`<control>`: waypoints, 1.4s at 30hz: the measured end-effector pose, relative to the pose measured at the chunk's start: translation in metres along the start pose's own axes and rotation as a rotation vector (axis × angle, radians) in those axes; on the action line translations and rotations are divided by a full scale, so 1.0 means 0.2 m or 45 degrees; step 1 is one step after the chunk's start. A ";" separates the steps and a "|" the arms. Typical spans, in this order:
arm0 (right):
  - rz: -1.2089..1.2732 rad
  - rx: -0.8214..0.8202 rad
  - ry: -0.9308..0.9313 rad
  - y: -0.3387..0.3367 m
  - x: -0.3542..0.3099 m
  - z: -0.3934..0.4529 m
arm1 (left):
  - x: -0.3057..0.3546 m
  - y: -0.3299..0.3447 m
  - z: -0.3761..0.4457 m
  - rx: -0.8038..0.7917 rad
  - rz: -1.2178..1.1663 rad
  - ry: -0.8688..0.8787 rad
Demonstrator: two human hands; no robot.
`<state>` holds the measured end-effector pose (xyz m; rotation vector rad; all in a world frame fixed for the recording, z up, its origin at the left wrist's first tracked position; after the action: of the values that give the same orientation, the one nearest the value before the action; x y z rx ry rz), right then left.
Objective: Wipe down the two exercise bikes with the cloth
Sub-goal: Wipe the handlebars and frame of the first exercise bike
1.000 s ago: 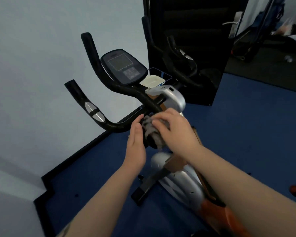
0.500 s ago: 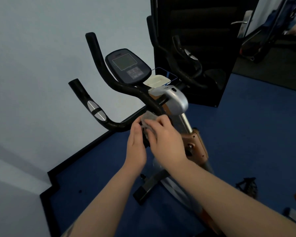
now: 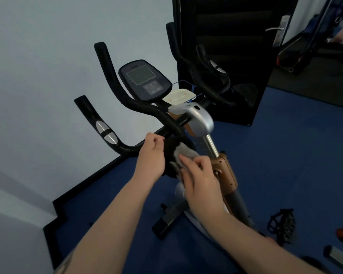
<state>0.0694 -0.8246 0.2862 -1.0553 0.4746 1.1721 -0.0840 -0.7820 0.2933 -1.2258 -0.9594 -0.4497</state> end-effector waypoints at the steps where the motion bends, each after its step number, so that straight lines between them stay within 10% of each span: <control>1: 0.042 0.008 -0.008 -0.03 0.01 0.00 | 0.00 0.01 0.00 0.041 0.025 0.014; 16: 0.400 0.338 0.034 -0.10 0.06 0.19 | -0.01 0.00 -0.09 0.283 -0.078 -0.061; 30: 0.153 -0.358 0.166 0.05 0.10 0.50 | -0.02 0.01 -0.12 0.412 -0.053 -0.122; 42: -0.014 -0.345 0.097 0.06 0.09 0.46 | -0.04 0.01 -0.16 0.582 -0.118 -0.218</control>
<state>0.0455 -0.7353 0.3101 -1.3377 0.3746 1.2122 -0.0751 -0.8118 0.2855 -0.8151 -1.1922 -0.1813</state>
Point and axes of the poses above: each hand's wrist, its own z-axis towards the middle knuckle, its own y-axis out of the palm, x = y × z, the point moved 7 cm from there along z, towards the middle knuckle, and after that the axes turned 13 degrees about z, right-handed, at the moved point
